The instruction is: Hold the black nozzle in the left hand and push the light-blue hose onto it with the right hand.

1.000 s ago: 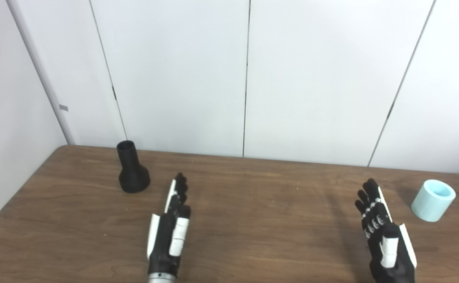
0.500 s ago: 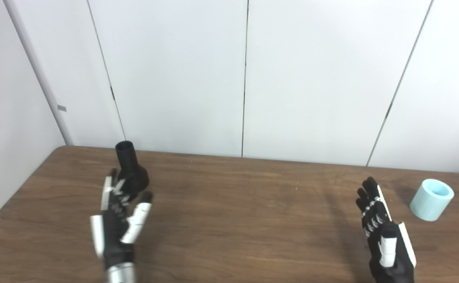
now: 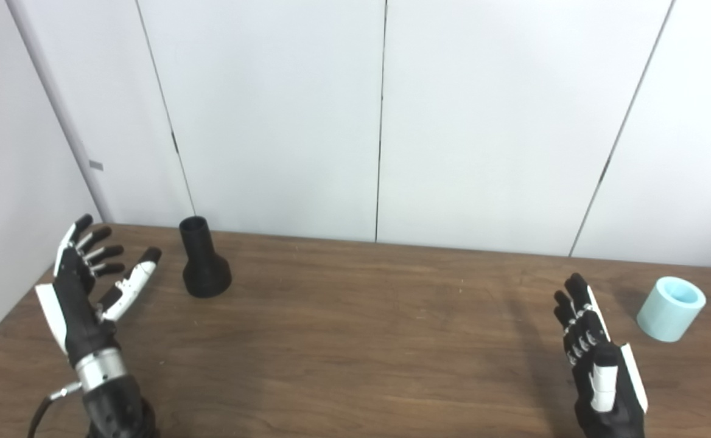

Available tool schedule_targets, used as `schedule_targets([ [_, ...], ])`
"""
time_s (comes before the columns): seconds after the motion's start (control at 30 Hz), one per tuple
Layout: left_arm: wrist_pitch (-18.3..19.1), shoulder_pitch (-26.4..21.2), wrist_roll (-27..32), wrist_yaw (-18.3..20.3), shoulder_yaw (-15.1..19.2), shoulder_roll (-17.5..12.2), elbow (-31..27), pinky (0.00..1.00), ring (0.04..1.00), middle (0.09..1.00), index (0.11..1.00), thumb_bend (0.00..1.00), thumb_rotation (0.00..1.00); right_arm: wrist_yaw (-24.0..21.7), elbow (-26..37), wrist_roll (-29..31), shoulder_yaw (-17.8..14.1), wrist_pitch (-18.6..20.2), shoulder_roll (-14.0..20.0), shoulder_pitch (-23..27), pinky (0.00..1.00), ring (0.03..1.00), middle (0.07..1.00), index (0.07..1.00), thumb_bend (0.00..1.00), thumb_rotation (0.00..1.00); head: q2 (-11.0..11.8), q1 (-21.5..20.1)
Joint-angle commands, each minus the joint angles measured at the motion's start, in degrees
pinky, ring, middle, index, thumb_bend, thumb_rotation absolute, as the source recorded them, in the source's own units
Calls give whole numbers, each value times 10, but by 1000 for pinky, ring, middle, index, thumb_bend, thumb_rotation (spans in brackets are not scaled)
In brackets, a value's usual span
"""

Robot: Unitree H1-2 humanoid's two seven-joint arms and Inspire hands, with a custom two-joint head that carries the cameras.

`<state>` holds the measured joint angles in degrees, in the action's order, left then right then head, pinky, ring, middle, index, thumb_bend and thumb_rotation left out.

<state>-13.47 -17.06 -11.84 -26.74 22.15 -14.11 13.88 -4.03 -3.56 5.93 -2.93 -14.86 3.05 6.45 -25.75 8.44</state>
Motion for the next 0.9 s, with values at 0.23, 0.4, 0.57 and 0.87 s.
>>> schedule_targets([
  [0.23, 102, -72, 33, 136, -63, -106, 72, 596, 729, 865, 887, 822, 329, 6, -30, -5, 3, 7, -9, -29, 973, 984, 996, 995, 670, 1000, -7, -5],
  [0.4, 91, -93, 53, 182, -88, -122, 123, 559, 678, 864, 868, 823, 246, 10, -23, -9, 5, 11, -10, -31, 964, 982, 990, 994, 670, 1000, -11, -9],
  [0.57, 69, -110, 43, 194, -112, -131, 162, 548, 621, 834, 841, 871, 297, 13, -17, -11, 5, 14, -12, -31, 957, 980, 988, 994, 670, 1000, -15, -12],
  [0.87, 36, -122, 61, 248, -140, -144, 187, 526, 640, 843, 850, 930, 379, 15, -18, -13, 6, 18, -13, -30, 953, 981, 985, 993, 672, 1000, -17, -13],
])
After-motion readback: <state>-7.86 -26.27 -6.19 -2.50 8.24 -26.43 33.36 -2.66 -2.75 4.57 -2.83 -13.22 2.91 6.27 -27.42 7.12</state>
